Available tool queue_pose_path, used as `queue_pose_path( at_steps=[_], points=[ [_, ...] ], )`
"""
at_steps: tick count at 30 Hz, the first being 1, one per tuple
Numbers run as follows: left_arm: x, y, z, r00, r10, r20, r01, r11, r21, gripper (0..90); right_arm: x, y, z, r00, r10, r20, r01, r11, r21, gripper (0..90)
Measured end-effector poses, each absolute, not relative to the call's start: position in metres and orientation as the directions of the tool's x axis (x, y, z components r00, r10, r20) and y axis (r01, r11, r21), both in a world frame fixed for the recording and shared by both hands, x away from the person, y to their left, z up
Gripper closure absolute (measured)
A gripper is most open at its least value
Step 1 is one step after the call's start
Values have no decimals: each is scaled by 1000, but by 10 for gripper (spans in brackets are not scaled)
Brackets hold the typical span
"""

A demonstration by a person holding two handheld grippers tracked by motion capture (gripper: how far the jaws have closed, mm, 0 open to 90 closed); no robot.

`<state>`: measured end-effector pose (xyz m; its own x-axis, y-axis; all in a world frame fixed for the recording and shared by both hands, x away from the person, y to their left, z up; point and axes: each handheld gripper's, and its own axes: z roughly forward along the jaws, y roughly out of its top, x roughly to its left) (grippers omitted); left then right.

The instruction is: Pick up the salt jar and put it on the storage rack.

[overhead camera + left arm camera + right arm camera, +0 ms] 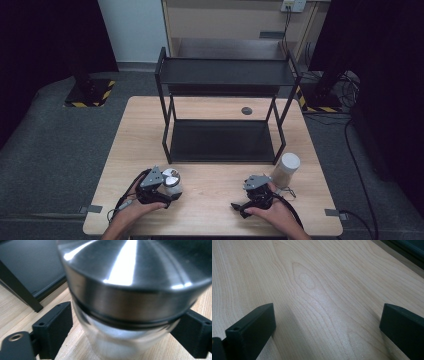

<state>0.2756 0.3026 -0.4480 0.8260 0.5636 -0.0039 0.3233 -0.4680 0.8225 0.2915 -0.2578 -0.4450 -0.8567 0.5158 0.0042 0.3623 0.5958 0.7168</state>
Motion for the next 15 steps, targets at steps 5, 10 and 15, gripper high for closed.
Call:
queue_pose_path(
  at_steps=[5, 10, 15],
  points=[
    [277, 303, -450, 829, 560, -10, 325, -466, 823, 117, 291, -258, -445, -857, 516, 4, 362, 596, 717, 11],
    [277, 306, -451, 826, 564, -18, 323, -447, 834, 140, 291, -258, -445, -857, 516, 4, 362, 596, 717, 11],
    [277, 308, -452, 829, 559, -17, 317, -444, 838, 187, 291, -258, -445, -857, 515, 4, 362, 596, 717, 11]
  ],
)
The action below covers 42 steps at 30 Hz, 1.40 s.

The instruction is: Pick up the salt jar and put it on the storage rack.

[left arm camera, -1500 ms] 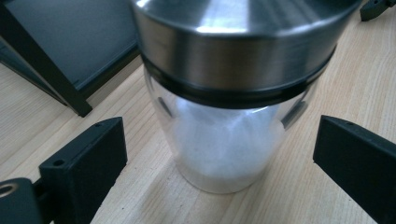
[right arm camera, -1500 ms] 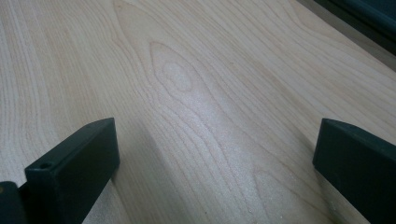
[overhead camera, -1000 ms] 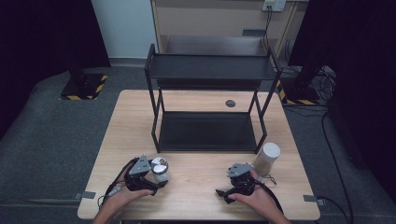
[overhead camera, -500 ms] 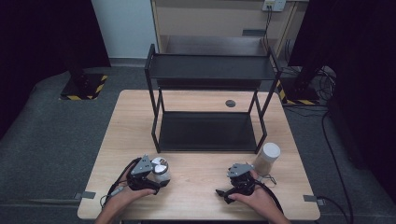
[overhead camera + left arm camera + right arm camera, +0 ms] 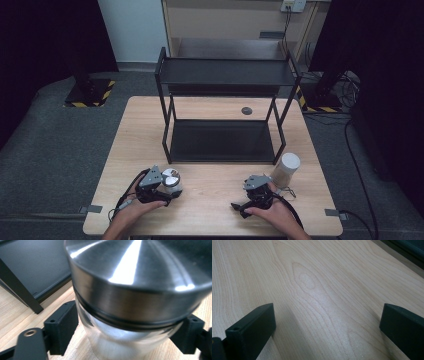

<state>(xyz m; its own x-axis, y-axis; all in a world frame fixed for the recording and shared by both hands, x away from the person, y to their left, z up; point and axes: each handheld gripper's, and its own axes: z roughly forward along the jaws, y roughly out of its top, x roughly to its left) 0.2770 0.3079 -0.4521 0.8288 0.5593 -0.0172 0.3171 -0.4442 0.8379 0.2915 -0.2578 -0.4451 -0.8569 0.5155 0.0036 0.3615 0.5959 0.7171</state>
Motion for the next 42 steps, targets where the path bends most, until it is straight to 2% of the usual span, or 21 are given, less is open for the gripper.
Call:
queue_pose_path(
  at_steps=[10, 21, 42],
  points=[
    [277, 307, -452, 836, 548, -6, 302, -451, 840, 295, 291, -258, -445, -857, 516, 4, 362, 596, 717, 11],
    [276, 302, -448, 839, 543, 7, 294, -466, 834, 300, 292, -258, -445, -857, 515, 4, 361, 596, 717, 11],
    [280, 299, -441, 890, 455, -2, 248, -481, 841, 300, 292, -258, -445, -857, 515, 4, 361, 596, 717, 11]
  ],
)
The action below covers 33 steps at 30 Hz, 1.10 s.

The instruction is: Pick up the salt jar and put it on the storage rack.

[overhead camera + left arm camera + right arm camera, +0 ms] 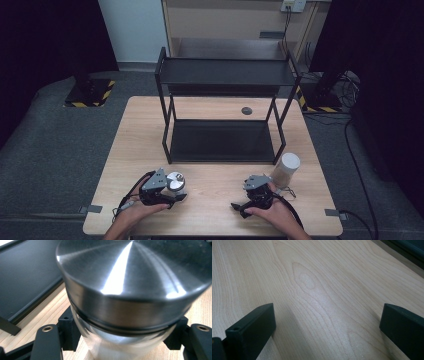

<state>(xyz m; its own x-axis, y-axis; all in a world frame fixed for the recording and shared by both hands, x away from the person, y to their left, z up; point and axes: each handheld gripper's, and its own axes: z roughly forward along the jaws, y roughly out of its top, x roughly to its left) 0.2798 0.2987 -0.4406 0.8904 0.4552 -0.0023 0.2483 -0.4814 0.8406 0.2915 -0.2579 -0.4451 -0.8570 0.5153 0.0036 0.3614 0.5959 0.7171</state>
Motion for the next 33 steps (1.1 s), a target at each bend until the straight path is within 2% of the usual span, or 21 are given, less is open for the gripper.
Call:
queue_pose_path(
  at_steps=[33],
  points=[
    [287, 295, -421, 929, 370, -3, 194, -479, 856, 300, 292, -258, -445, -857, 515, 6, 363, 596, 717, 12]
  ],
)
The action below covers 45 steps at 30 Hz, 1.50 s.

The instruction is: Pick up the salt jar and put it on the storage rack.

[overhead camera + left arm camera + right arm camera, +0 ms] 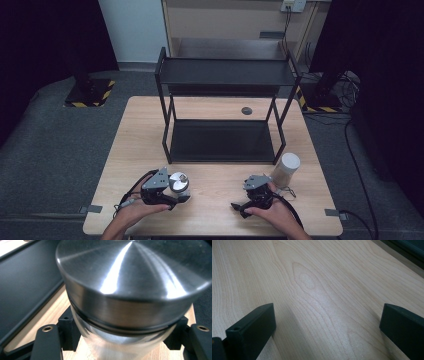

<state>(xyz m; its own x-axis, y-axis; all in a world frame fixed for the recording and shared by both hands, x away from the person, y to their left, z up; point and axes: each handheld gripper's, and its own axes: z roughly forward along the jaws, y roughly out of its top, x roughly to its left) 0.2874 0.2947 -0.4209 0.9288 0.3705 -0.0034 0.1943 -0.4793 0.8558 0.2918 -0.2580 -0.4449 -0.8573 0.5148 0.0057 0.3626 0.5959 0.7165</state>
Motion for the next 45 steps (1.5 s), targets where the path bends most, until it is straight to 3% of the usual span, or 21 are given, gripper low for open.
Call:
queue_pose_path(
  at_steps=[11, 23, 45],
  points=[
    [301, 289, -394, 931, 364, 19, 179, -501, 847, 300, 292, -258, -445, -857, 515, 6, 363, 596, 717, 12],
    [336, 271, -338, 954, 291, 68, 95, -510, 855, 300, 292, -258, -445, -857, 515, 6, 363, 596, 716, 12],
    [376, 256, -278, 961, 266, 80, 75, -524, 848, 300, 292, -258, -445, -858, 514, 8, 363, 595, 717, 13]
  ],
)
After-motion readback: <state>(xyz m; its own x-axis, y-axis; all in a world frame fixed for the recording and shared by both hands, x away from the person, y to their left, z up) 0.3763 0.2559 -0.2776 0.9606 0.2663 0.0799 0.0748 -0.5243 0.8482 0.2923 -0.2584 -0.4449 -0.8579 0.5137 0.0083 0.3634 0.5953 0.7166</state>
